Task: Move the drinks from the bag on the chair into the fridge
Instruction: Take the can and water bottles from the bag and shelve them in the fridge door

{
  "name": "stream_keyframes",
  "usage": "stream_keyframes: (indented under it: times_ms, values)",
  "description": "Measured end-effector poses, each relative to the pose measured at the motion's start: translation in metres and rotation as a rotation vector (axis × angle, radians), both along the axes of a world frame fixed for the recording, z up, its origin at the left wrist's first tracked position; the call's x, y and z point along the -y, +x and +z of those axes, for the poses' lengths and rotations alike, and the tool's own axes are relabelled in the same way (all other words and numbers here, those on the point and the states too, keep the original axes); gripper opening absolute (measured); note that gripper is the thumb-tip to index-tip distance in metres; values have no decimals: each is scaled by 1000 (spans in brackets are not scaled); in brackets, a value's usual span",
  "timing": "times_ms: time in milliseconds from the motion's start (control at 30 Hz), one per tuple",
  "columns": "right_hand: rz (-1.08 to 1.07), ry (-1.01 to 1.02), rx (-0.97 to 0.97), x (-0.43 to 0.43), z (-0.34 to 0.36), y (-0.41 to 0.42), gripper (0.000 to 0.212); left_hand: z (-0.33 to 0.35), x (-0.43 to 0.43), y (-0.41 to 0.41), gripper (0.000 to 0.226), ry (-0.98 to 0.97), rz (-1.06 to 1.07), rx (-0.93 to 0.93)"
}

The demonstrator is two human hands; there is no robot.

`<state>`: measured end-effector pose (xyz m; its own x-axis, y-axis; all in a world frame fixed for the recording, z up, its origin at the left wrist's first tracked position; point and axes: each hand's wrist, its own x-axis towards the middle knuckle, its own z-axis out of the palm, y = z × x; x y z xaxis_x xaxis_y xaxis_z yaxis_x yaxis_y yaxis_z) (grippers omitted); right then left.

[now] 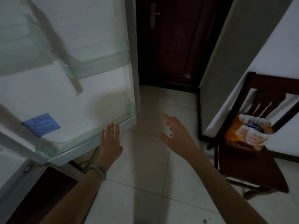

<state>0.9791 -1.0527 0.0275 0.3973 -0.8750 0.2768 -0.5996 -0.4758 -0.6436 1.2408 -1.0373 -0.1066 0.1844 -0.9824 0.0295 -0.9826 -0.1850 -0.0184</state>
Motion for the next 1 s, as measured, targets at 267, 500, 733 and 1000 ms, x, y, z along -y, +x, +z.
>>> stream_keyframes:
  times_ms: [267, 500, 733, 1000]
  values:
    - [-103, 58, 22, -2, -9, -45, 59, 17, 1, -29, 95, -22, 79, 9]
    - [-147, 141, 6, 13, -16, -125, 50, 30, 32, -155, 76, -120, -207, -73]
    - [-207, 146, -107, 45, -21, -264, 53, 42, 71, -320, 76, -168, -449, -107]
    - [-357, 107, -175, 83, -27, -423, 51, 48, 135, -491, 66, -173, -626, -194]
